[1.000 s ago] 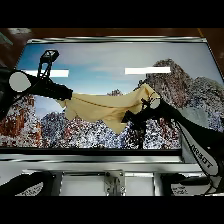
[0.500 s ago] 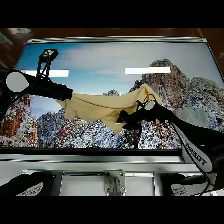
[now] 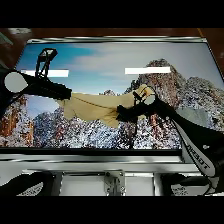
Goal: Fold the shirts.
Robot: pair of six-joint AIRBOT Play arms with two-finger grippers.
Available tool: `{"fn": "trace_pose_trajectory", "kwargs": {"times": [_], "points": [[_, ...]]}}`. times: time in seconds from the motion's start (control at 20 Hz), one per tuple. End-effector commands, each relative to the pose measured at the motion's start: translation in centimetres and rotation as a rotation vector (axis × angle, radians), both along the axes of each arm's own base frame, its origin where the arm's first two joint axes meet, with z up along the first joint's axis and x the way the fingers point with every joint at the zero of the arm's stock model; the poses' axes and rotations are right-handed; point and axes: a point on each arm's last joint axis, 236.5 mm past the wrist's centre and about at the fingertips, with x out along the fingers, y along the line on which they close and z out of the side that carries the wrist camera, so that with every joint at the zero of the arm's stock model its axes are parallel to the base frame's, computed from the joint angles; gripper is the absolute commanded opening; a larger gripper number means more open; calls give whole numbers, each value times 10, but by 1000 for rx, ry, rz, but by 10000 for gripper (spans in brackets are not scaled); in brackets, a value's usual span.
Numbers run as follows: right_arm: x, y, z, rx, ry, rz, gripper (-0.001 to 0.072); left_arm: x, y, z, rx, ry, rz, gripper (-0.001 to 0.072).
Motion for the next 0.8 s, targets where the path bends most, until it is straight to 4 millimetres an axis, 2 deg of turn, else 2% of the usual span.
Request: {"fn": "trace_pose_trajectory", "kwargs": {"times": [0.0,0.05,0.1,0.15,0.2,0.25,0.35,0.45,0.55,0.6,0.7,0.75], "points": [[8,-23,72,-68,-205,219,58,4,23,17,78,-73,19,31],[19,-37,107,-106,-308,233,58,3,31,37,82,-124,33,31],[31,-53,153,-144,-438,223,59,0,39,64,75,-190,54,31],[41,-69,206,-172,-579,192,58,-5,49,96,62,-268,81,31],[46,-85,262,-192,-730,147,58,-14,58,137,37,-363,106,31],[45,-101,321,-210,-882,91,58,-27,66,178,5,-459,124,31],[19,-134,445,-230,-1196,-63,58,-66,78,264,-65,-665,144,31],[-26,-158,535,-203,-1423,-216,59,-117,90,340,-142,-861,151,31],[-74,-170,588,-177,-1577,-290,59,-169,97,396,-227,-1030,140,31],[-93,-176,601,-168,-1614,-317,59,-193,101,415,-258,-1095,134,30],[-118,-183,612,-152,-1639,-353,59,-225,110,431,-258,-1169,126,31],[-125,-183,610,-147,-1627,-351,59,-233,112,433,-261,-1183,126,31]]}}
